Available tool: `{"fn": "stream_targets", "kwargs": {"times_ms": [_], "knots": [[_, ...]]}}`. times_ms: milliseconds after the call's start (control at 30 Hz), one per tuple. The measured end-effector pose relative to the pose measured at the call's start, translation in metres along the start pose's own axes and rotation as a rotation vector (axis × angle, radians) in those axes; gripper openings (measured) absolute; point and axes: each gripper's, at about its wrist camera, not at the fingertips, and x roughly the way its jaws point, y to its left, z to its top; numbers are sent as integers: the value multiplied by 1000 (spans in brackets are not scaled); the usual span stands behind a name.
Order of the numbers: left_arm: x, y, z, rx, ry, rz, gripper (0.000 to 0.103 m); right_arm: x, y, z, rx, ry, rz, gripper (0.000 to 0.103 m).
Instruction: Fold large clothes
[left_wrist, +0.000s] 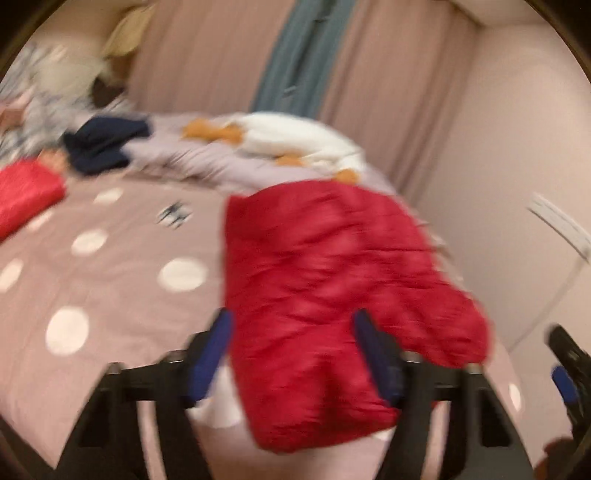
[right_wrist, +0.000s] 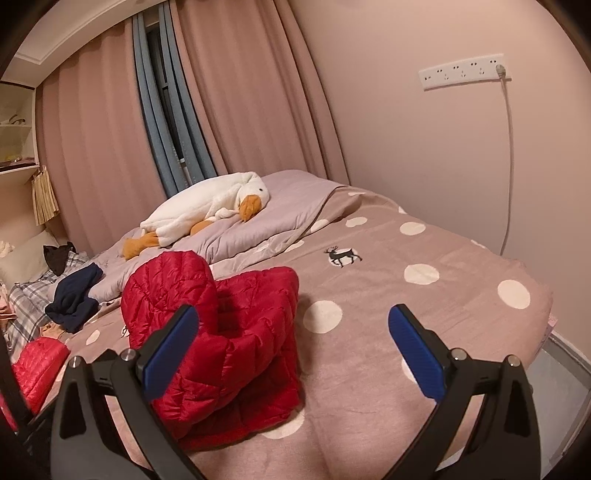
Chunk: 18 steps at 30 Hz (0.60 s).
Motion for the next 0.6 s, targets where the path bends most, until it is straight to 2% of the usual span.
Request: {"fn": "stream_targets", "kwargs": {"times_ms": [167, 300, 400, 433, 467, 500, 533, 567, 600], "knots": [[31, 30, -1, -59, 75, 117, 31, 22, 5, -5, 32, 64, 77, 102], [35, 40, 1, -49, 75, 190, 29, 32, 24, 1, 25, 51, 187, 103], [42, 50, 4, -72, 81, 203, 29, 45, 55, 7, -47, 6, 337, 101], [47, 55, 5, -87, 86, 197, 29, 50, 63, 6, -71, 7, 359, 94], [48, 56, 5, -95, 90, 193, 29, 59, 72, 3, -95, 13, 383, 74], [50, 57, 5, -99, 96, 190, 29, 68, 78, -2, -116, 15, 407, 61], [53, 57, 5, -102, 106, 184, 29, 85, 83, -12, -143, 36, 394, 38], [54, 56, 5, -106, 117, 172, 29, 102, 84, -20, -154, 94, 323, 29], [54, 56, 5, -110, 121, 157, 29, 116, 81, -26, -152, 143, 257, 30]]}}
